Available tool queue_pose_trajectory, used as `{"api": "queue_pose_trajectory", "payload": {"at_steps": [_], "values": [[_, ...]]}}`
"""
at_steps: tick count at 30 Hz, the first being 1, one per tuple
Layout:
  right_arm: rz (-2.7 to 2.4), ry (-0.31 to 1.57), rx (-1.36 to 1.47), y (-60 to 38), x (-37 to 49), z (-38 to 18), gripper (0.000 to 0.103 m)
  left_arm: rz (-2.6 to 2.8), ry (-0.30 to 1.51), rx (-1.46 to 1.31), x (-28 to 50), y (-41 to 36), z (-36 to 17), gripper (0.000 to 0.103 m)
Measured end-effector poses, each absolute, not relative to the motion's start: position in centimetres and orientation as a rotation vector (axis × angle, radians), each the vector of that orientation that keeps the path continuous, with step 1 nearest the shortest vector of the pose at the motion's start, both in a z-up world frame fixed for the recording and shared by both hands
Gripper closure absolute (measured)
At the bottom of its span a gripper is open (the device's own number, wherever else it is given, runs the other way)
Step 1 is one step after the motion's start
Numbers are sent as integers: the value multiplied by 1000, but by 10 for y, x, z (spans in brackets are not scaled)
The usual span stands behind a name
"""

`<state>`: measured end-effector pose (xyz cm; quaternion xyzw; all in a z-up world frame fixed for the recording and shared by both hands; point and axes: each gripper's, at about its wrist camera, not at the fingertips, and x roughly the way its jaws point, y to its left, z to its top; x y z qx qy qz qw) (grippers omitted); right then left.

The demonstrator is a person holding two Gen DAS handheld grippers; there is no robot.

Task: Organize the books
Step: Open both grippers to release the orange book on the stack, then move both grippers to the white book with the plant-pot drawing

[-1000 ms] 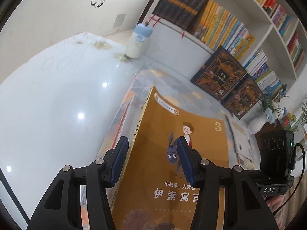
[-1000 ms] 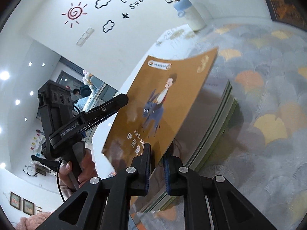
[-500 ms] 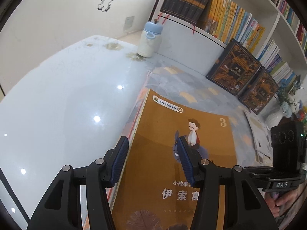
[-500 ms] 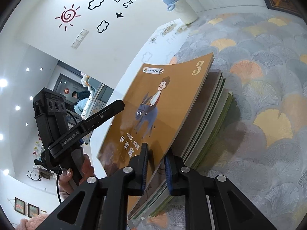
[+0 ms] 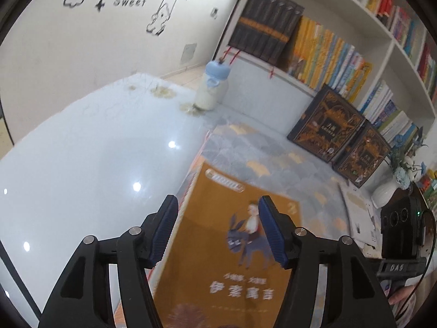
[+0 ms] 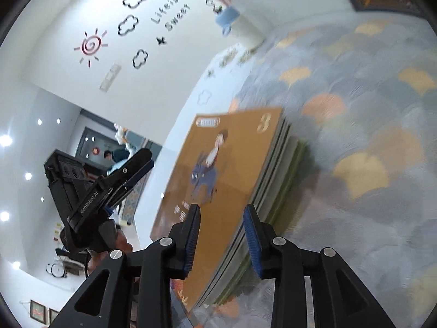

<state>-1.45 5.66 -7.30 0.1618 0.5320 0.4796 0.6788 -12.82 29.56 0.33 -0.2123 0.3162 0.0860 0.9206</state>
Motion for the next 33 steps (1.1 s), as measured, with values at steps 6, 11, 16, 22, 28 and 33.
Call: {"api": "queue_pose_trajectory", "payload": {"at_steps": [6,11,16,22,28,33], "values": [[1003,1049,396,-4,-9,-38,70,111,548,-330,-128,243,49,41],[895,955,495,-78,4,-25,65,18,398,-248,-128,184,72,33],[738,903,557,-159,10,-29,60,-73,425,-241,-108,129,72,33],[573,884,601,-239,31,-47,60,-176,556,-323,-56,80,66,33],[369,926,569,-291,66,-71,60,-250,673,-263,3,4,17,33],[277,999,488,-293,77,-92,58,-254,859,-285,68,-34,-47,33]]}}
